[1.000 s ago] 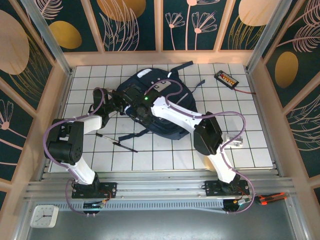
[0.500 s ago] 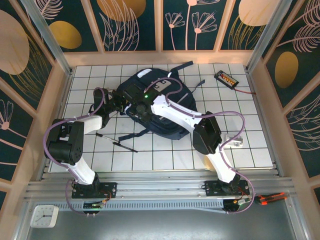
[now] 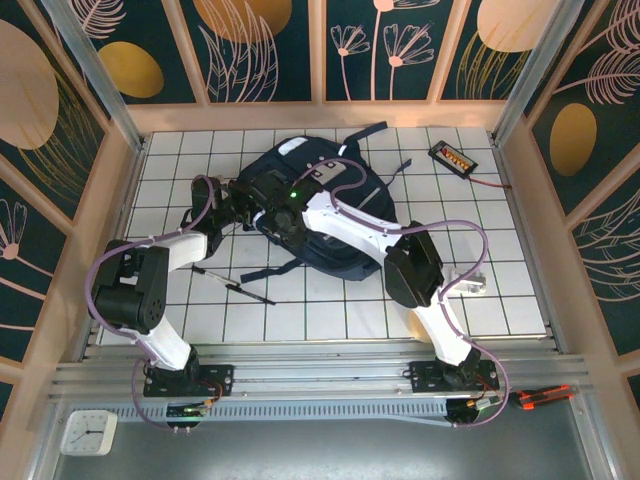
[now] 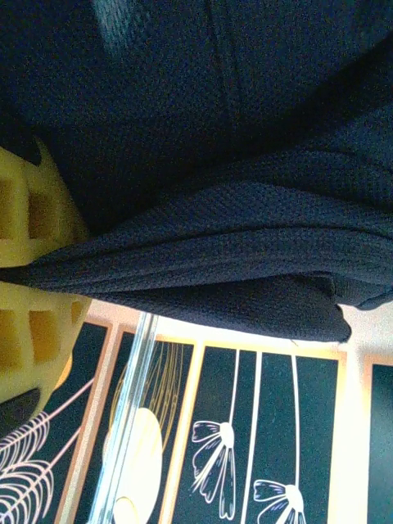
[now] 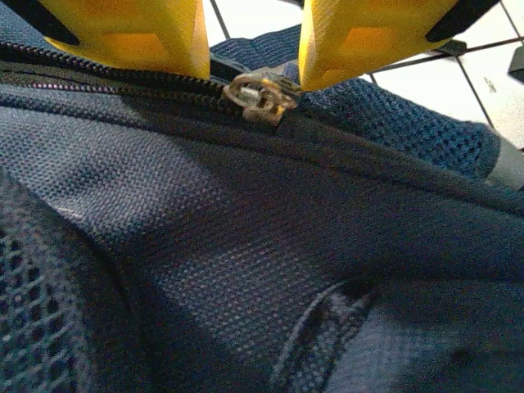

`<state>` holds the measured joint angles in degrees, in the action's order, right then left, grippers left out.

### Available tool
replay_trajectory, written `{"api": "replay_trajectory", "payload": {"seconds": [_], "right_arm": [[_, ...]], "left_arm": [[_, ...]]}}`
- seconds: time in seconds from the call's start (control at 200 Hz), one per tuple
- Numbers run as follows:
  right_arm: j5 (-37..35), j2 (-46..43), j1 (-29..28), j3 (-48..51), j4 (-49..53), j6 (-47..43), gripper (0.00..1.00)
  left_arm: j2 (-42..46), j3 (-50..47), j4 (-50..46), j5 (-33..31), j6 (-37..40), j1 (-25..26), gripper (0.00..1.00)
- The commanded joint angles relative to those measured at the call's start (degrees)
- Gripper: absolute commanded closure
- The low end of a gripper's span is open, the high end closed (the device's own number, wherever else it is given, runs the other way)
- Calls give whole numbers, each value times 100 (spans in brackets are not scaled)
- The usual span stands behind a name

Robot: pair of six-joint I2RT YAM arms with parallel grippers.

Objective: Pack books, pencil case, and school supplies into a backpack

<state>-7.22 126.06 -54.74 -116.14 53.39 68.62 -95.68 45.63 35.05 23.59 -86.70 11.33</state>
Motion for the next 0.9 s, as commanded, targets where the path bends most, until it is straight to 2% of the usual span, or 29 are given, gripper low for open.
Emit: {"api": "replay_trajectory", "payload": {"seconds": [0.0,0.165,0.3,0.395,0.46,0.535,0.591,0.691,0.801,0.826,0.841,0.896], "right_arm": [[-253,-78,63,322,-21,156,71],[-323,-238,119,544,-139,134,80],[-367,-250,143,509,-163,58,82],[-428,-278,157,411,-137,-40,90],[-470,-321,165,339,-93,-109,99],[-455,-437,174,392,-118,-194,99],[-335,-583,194,517,-210,-242,90],[-77,-1072,261,1126,-758,-262,54],[214,-1616,338,1903,-1584,-403,24],[273,-1674,361,1983,-1642,-381,14],[296,-1679,361,2015,-1663,-376,3],[352,-1665,361,2014,-1699,-471,1]], "left_arm": [[322,34,773,305,-409,79,100],[312,58,776,293,-409,72,100],[304,69,776,303,-410,77,100],[304,60,776,304,-402,80,100],[309,44,759,308,-384,75,100],[313,6,758,295,-384,79,100],[304,1,774,284,-383,80,100],[282,24,776,268,-374,80,100],[287,69,774,260,-366,80,100],[286,83,769,255,-366,80,100],[286,85,767,259,-366,76,100],[278,104,767,260,-370,80,100]]}}
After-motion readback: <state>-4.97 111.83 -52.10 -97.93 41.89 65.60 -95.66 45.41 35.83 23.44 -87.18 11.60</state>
